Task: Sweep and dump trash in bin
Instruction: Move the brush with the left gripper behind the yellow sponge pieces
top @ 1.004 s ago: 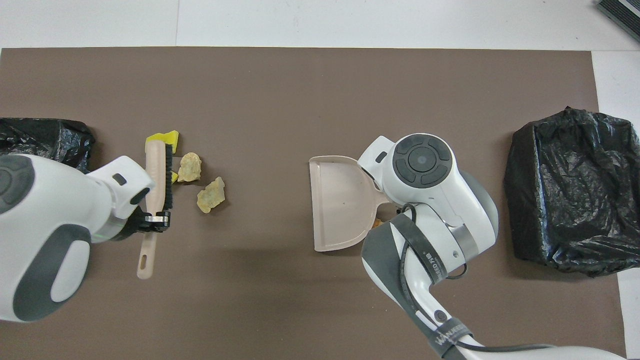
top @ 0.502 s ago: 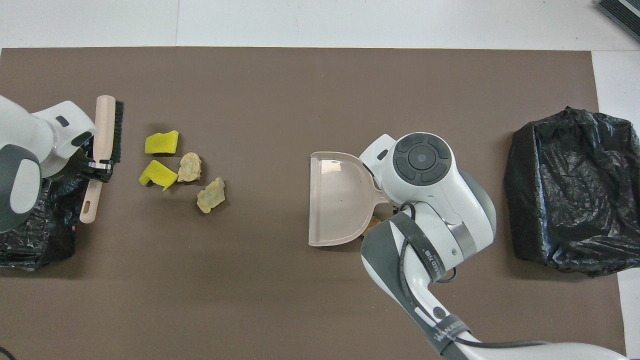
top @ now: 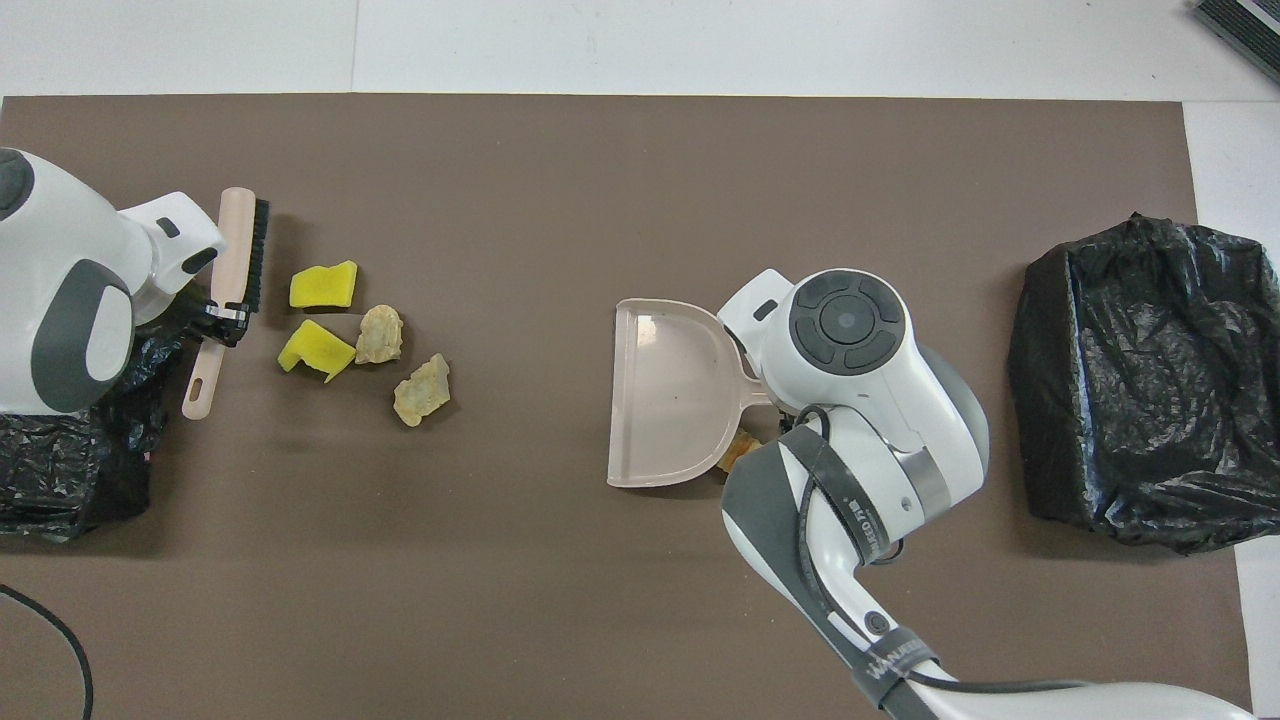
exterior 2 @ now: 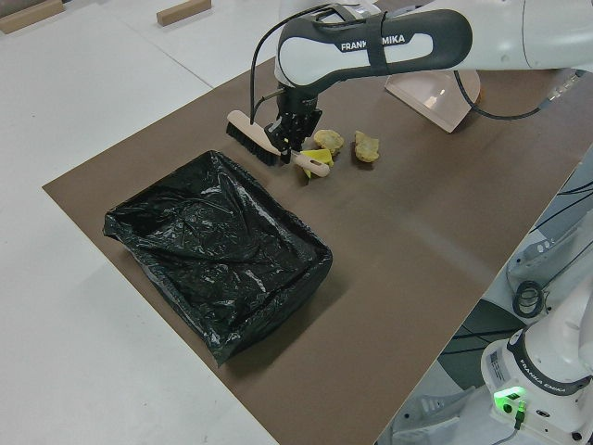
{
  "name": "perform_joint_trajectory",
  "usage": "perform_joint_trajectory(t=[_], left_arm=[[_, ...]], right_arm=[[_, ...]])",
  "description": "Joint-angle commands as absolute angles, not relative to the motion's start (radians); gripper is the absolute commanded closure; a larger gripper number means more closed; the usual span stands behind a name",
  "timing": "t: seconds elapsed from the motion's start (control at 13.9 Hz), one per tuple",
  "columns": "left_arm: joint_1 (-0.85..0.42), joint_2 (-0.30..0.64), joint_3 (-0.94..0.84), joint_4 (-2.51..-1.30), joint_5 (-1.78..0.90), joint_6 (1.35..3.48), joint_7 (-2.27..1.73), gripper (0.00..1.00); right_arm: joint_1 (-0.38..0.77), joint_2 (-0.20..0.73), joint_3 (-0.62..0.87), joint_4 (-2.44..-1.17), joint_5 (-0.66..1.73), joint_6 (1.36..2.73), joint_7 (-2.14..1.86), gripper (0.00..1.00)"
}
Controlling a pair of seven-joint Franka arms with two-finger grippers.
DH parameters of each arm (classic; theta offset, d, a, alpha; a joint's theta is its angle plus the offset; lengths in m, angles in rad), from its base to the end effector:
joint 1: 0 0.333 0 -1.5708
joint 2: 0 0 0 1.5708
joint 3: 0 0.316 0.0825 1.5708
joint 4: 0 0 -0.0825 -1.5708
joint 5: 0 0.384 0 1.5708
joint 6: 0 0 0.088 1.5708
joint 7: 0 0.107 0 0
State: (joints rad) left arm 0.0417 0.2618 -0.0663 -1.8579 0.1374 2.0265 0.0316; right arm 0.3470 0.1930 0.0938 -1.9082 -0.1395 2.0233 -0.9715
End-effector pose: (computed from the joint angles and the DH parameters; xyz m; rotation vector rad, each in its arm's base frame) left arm 0.6101 -0.0051 0.3728 -3.0299 0.1835 0.1404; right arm 0.5417 0.2444 0.3915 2.2600 2.0577 -0.1550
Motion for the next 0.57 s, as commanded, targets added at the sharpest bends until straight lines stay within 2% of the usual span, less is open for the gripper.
perform_joint_trajectory(t=[0.0, 0.22, 0.36, 0.5], left_arm=[[0.032, 0.206, -0.072, -1.982, 0.143, 2.11, 0.029, 1.0], [0.017, 0.16, -0.075, -2.058, 0.137, 2.106, 0.028, 1.0], [-0.017, 0.115, -0.075, -2.133, 0.132, 2.1, 0.014, 1.0], [-0.073, 0.095, -0.075, -2.151, 0.094, 2.056, -0.029, 1.0]], right_arm=[[0.339, 0.202, 0.098, -1.895, -0.121, 2.042, -0.959, 1.0], [0.369, 0.213, 0.101, -1.859, 0.007, 2.074, -0.925, 1.0], [0.399, 0.213, 0.101, -1.874, 0.018, 2.098, -0.893, 1.0], [0.399, 0.213, 0.1, -1.907, 0.017, 2.111, -0.896, 1.0]])
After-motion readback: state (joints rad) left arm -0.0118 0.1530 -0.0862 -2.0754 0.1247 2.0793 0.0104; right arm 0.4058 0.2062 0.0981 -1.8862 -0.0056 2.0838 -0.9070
